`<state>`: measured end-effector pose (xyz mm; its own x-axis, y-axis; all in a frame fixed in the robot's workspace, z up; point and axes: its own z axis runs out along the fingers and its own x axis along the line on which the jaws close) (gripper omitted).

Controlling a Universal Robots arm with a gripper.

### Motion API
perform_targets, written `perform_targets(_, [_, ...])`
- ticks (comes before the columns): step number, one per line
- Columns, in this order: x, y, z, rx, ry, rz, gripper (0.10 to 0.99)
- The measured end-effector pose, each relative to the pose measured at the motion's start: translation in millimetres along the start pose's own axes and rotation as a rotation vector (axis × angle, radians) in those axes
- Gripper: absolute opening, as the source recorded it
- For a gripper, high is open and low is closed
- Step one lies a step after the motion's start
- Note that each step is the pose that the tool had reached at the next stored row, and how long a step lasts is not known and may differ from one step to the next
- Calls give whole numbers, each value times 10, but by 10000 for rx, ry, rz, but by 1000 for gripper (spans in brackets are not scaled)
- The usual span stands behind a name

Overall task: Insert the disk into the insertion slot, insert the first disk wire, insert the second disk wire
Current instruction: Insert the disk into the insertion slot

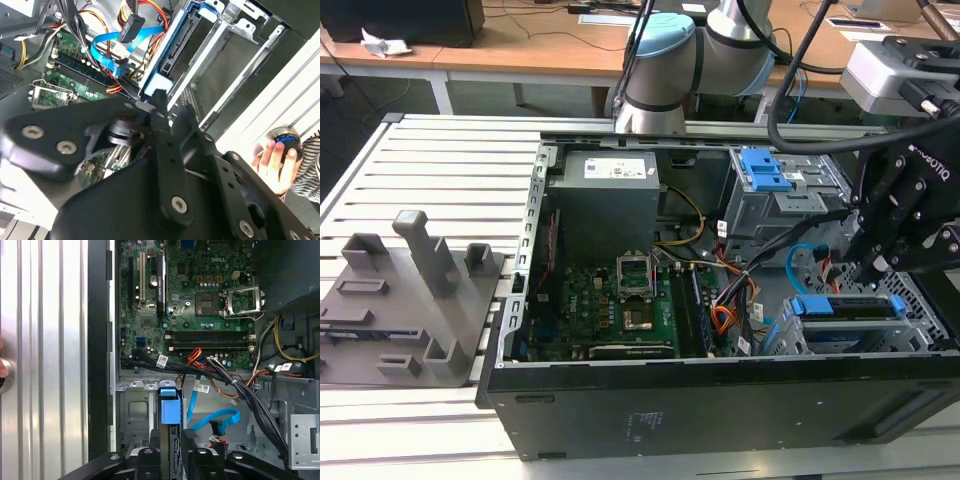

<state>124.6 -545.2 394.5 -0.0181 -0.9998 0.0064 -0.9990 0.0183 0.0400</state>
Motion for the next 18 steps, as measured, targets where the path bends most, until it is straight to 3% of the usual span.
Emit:
perform_targets(1, [0,0,0,0,1,0,231])
perform_targets(2, [0,0,0,0,1,0,231])
perform_targets(4, [0,0,2,-1,0,0,106])
perform_targets(9, [0,-3,4,0,-1,0,106])
perform_targets(13, [-3,-89,14,-9,-2,0,106])
perform_targets(18, [-4,-102,199,-18,1,0,106])
